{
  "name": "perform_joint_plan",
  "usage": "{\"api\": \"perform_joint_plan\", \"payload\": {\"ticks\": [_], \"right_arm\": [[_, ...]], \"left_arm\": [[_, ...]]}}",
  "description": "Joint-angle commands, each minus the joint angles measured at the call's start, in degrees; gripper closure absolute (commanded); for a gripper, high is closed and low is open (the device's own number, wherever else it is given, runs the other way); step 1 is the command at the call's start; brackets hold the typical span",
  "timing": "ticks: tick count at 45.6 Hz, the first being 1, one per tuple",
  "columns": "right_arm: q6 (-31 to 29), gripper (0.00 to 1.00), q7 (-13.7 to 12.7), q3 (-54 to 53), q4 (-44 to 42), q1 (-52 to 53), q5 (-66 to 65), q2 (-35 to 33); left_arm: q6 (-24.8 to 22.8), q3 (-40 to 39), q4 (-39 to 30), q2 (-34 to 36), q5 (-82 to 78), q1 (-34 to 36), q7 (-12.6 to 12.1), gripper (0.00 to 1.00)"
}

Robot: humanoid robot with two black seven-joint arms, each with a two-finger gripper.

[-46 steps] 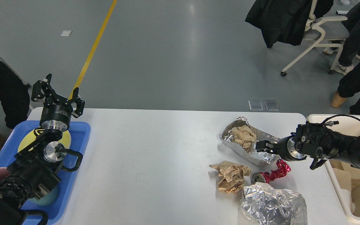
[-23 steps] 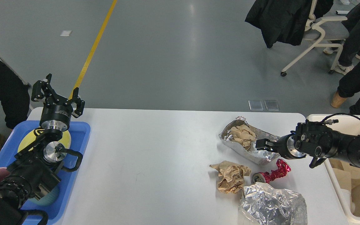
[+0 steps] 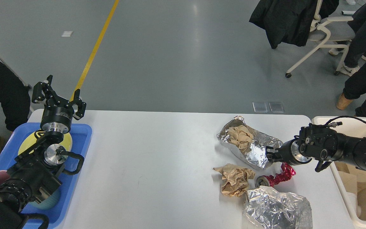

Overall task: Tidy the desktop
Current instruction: 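Grasp the foil tray rim and drag it toward the bin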

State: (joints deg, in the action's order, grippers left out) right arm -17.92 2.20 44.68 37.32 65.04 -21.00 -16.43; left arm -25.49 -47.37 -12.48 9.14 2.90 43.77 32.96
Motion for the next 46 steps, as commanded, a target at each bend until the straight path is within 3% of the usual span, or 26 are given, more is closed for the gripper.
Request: {"api": "perform_joint_plan", "payload": {"ticks": [1, 27, 46], "right_arm": [[-0.8, 1.0, 0.0, -0.03, 0.04, 0.35, 0.0, 0.09], [-1.68, 1.0, 0.0, -0.03, 0.39, 1.32, 0.08, 0.17], [-9.06, 1.0, 0.0, 0.59, 1.09, 7.3, -0.09, -0.88]], "left_arm": [[0.0, 0.0, 0.0, 0.0, 0.0, 0.0, 0.0, 0.04], [0.0, 0.0, 0.0, 0.0, 0.0, 0.0, 0.0, 0.04], [0.0, 0.0, 0.0, 0.0, 0.0, 0.0, 0.0, 0.04]]}}
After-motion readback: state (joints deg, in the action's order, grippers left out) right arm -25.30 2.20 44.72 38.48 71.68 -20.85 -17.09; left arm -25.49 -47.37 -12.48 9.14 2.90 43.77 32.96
